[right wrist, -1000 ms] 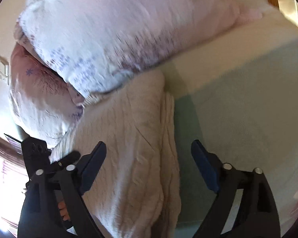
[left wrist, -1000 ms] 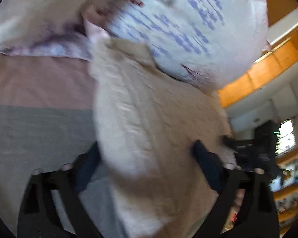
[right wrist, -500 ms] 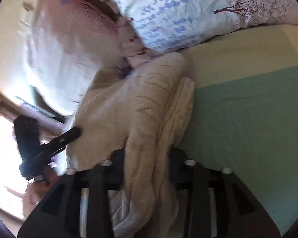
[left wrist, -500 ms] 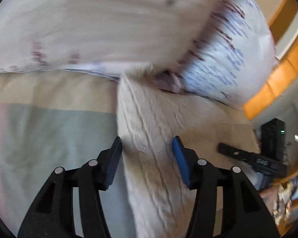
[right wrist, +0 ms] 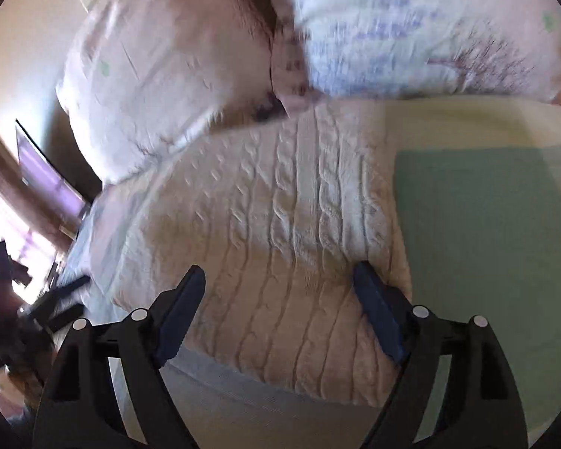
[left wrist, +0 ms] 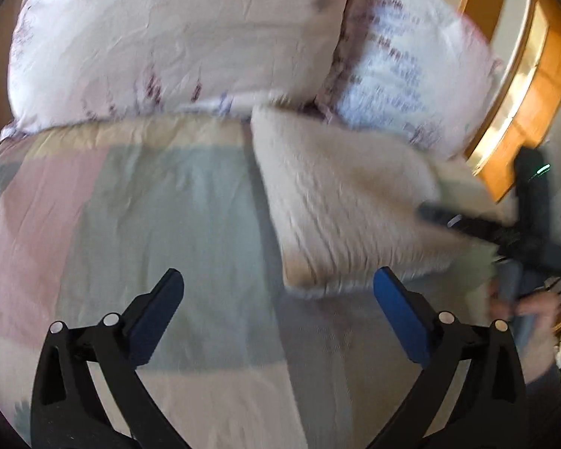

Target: Fold small clothes

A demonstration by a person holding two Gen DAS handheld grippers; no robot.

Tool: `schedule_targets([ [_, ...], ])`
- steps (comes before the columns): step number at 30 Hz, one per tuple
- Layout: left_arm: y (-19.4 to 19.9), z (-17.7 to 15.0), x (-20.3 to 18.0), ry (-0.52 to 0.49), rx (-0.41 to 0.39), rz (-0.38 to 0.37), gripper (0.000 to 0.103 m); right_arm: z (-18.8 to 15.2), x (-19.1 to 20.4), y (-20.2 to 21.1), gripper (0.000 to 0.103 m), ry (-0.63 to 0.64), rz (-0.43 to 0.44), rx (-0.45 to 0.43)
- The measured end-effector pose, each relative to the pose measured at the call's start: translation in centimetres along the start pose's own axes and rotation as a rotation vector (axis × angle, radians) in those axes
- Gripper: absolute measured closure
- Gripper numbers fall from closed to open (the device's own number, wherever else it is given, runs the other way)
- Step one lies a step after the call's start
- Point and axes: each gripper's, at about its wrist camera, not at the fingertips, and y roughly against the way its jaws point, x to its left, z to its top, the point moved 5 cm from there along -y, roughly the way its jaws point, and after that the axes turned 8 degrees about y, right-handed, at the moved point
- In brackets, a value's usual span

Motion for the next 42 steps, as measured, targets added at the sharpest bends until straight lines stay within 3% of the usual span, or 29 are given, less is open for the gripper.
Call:
schedule_targets([
  [2,-0.5,-1.0,-0.2,-0.007,0.031,0.044,0.002,-0.7,0.8,2.0,0.014,0.021,-0.037,-0.061],
  [4,-1.2,-1.7,-0.6,-0.028,0.058,0.092,0.002,-1.7,0.7,3.2,0.009,0.031,-0.137,-0.074],
  [8,-3.0,-3.0,-1.1,-0.05,0.112,0.134,0.002,-4.5,-0.3,1.4,0.008,0.052,-0.313,0.052],
  [13,-4.0,-3.5,-1.5,-0.113,0.127,0.223,0.002,-6.1,0.1,0.4,0.007,0.067,-0.343,0.118],
  [17,-3.6,-3.6,-1.2,-0.114,0.087,0.22,0.002,-6.3,1.2,-0.2,0.004,0.133,-0.416,0.144],
  [42,-3.5,-3.7,-1.1,-0.117,0.087,0.218,0.002,-6.5,1.1,-0.4,0.001,0.112,-0.425,0.15],
])
